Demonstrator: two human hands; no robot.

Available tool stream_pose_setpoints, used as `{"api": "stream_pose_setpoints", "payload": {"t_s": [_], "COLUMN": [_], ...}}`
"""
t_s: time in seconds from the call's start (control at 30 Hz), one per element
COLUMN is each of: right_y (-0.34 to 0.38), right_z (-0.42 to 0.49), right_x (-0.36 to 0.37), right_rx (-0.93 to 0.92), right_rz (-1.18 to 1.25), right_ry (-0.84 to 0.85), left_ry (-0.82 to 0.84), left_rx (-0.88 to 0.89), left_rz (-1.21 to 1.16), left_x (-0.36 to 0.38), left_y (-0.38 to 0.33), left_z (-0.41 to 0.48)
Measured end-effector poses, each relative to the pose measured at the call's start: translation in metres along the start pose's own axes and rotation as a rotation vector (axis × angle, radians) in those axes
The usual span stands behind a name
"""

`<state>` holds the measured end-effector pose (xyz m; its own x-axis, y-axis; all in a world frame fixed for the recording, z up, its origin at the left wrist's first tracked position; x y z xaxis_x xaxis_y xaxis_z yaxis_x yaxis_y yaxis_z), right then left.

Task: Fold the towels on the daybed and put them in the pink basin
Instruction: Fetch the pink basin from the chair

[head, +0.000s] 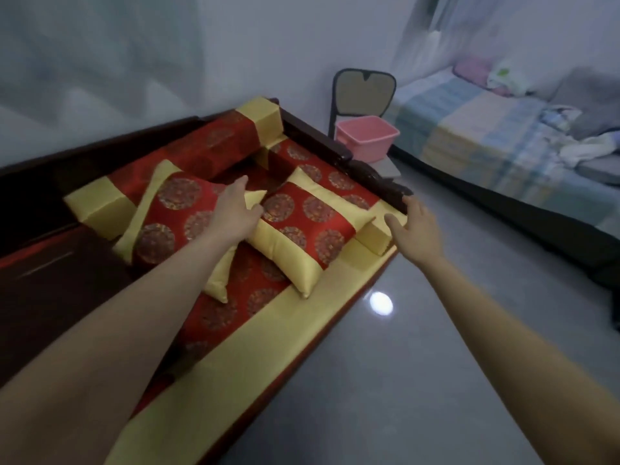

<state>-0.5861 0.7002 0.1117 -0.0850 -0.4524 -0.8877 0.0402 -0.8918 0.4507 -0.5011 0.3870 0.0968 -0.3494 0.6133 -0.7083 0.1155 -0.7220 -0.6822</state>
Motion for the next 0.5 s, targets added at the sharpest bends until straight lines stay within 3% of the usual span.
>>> {"api": "stream_pose_setpoints", "payload": {"t_s": [0.17,0.33,0.5], "right_y": [-0.067,-0.12,-0.164], "right_z": [0.052,0.119,0.211], "right_x": [-0.019,-0.017,-0.011], "right_rx": [0.089,0.284,0.257], "right_rz": [0.091,0.368,0.296], "right_ry": [0.013,0.058,0.083], "left_ry": [0.088,0.143,0.143], "left_rx": [-0.004,-0.013,0.002], "left_rz": [-0.007,-0.016,-0.006], "left_x": [0.072,0.131,0.203], "left_y": [-0.05,-0.087,-0.119], "left_z": [0.038,0.09,0.167]}}
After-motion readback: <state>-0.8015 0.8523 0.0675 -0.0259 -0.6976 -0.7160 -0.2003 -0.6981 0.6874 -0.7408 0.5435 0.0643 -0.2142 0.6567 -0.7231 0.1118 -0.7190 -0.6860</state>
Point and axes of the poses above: each hand's wrist, its own z-axis towards the middle knuckle, its own x-axis out of the palm, y = z × x, the point moved 5 cm from there along z, towards the middle knuckle, and after that the axes turned 9 degrees about x, right-handed, at the moved point
